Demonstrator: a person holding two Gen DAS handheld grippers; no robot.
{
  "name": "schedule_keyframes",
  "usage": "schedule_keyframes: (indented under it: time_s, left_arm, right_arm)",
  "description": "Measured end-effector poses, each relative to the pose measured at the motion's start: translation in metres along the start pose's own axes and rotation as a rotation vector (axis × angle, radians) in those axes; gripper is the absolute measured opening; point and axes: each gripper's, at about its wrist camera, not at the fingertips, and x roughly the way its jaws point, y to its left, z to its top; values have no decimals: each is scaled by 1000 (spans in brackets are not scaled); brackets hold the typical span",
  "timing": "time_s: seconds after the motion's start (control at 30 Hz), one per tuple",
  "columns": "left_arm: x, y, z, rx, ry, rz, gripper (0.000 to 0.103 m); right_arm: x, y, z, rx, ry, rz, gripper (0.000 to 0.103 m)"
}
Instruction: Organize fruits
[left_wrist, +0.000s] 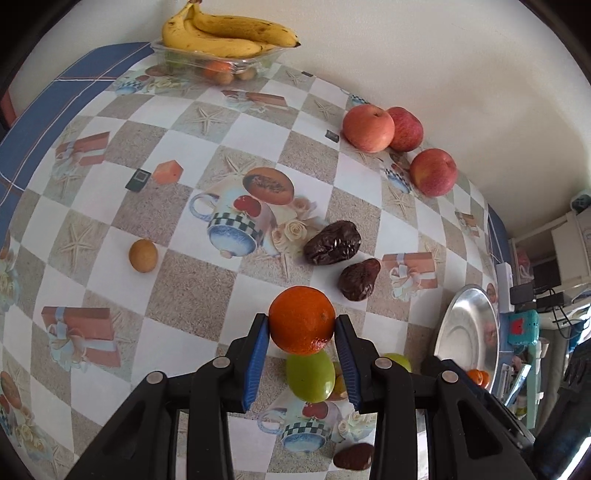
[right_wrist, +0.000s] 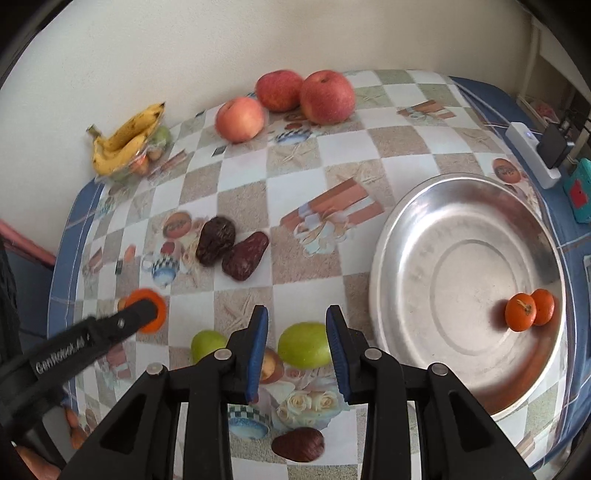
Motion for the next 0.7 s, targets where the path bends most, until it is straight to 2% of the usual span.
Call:
schedule_keyframes:
  time_s: [0.13, 0.27, 0.37, 0.5, 0.7]
  left_arm:
    - [10, 18, -15, -48, 47, -8, 39]
    - [8, 35, -28, -89, 50, 7, 39]
    - [1, 40, -35, -86, 32, 4, 39]
    - [-2, 43, -46, -87, 36, -16, 39]
    - [-2, 50, -61, -98, 58, -28, 39]
  right_arm:
    - [12, 7, -22, -64, 57, -16, 34]
    - [15, 8, -42, -68, 94, -28, 34]
    - [11, 12, -60, -104, 107, -13, 35]
    - [16, 13, -83, -117, 166, -18, 43]
    - [12, 15, -103, -139, 212, 19, 44]
